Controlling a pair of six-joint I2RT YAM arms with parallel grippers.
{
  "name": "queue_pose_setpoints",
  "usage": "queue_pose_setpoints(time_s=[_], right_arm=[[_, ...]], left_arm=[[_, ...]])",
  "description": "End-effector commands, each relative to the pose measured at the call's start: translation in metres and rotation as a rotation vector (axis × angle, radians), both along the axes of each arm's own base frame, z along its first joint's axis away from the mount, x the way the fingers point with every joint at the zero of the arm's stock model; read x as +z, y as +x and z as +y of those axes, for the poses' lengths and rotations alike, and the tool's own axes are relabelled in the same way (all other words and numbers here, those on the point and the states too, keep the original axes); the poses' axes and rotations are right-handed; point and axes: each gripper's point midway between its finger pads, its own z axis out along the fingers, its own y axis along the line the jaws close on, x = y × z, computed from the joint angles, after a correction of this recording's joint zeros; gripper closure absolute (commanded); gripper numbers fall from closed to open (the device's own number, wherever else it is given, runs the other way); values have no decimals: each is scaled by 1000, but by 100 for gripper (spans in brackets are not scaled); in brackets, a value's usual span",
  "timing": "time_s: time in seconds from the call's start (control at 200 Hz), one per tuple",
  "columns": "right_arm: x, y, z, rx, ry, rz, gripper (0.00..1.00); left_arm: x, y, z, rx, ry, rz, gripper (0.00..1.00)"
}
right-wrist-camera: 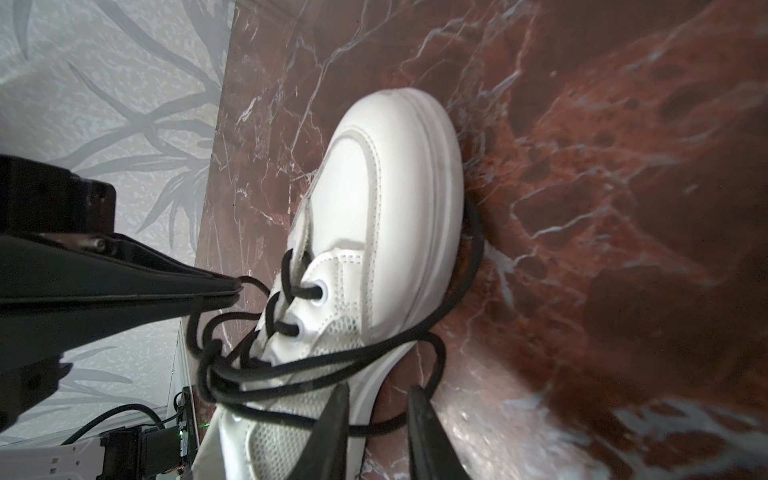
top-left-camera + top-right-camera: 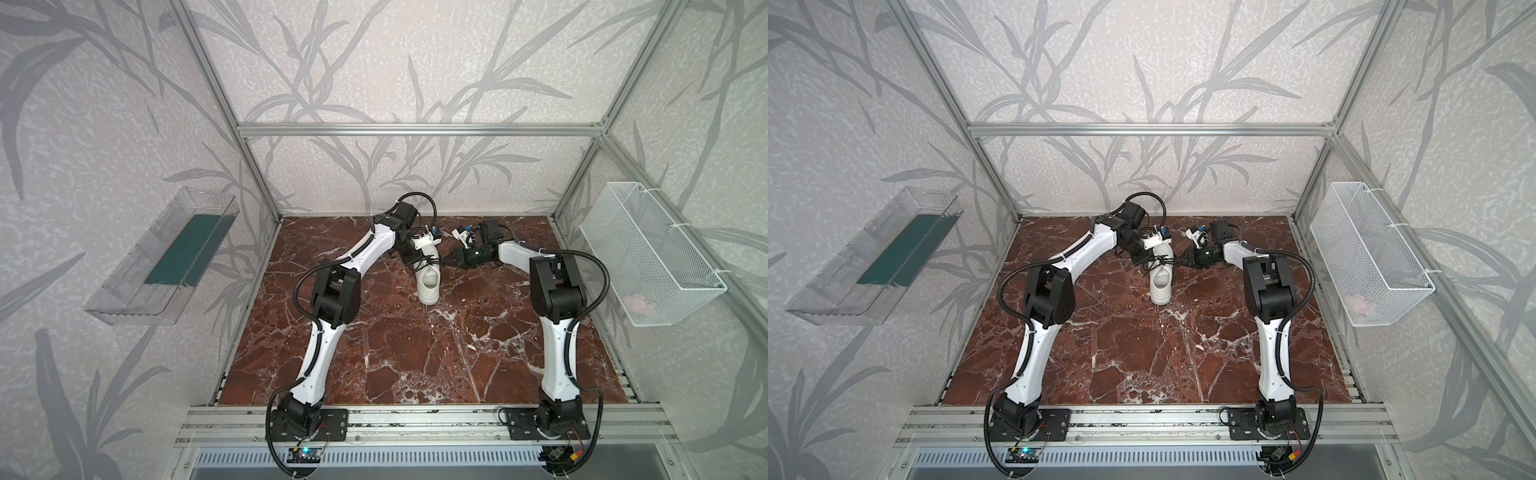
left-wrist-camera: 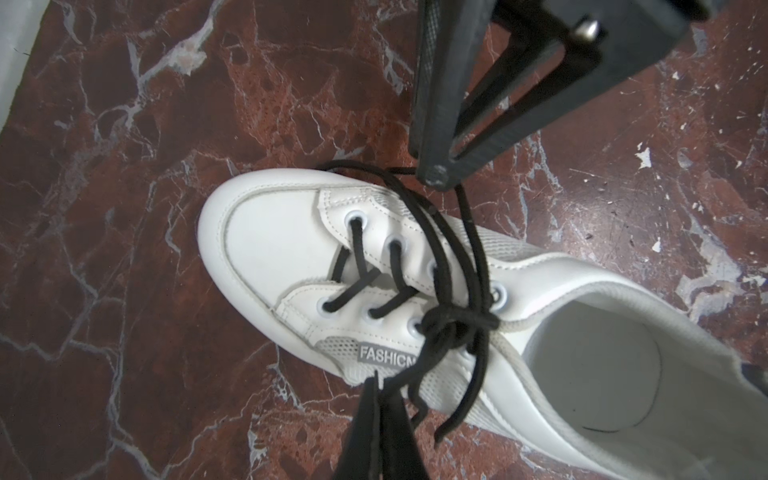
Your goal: Tie the shoes
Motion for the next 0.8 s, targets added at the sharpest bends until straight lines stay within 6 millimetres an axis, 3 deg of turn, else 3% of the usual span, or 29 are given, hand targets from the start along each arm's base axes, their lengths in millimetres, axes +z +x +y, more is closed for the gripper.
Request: queue_pose_setpoints(time_s=[0.0,0.305,0.59,0.795], right_arm=[[6,-12,6,40,-19,2,74],[13,-36,16,98,-36,-11,70],[19,-30,17,175,-83,-164,68],[35,-32,22,228,-59,-218,67]], left_arm=[[7,-4,0,-12,-10,17,100],[7,-5,-2,-15,-18,23,100],[7,-3,-1,-15,-15,14,100],[6,-2,0,-11,-12,13,100]])
